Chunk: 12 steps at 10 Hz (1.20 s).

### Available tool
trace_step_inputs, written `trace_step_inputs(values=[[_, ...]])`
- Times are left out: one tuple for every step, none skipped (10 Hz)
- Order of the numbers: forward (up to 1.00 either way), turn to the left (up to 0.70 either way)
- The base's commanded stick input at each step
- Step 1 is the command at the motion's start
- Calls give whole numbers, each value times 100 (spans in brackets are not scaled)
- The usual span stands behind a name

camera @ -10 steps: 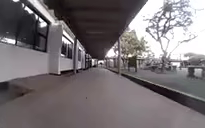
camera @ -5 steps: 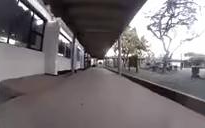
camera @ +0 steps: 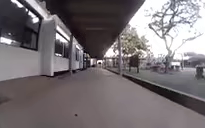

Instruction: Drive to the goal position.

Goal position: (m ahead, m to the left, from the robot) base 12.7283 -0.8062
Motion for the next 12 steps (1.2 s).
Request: trace_step_inputs(values=[[70,0],[70,0],[70,0],[70,0],[70,0],[70,0],[70,0],[70,0],[70,0],[70,6],[70,35],[70,35]])
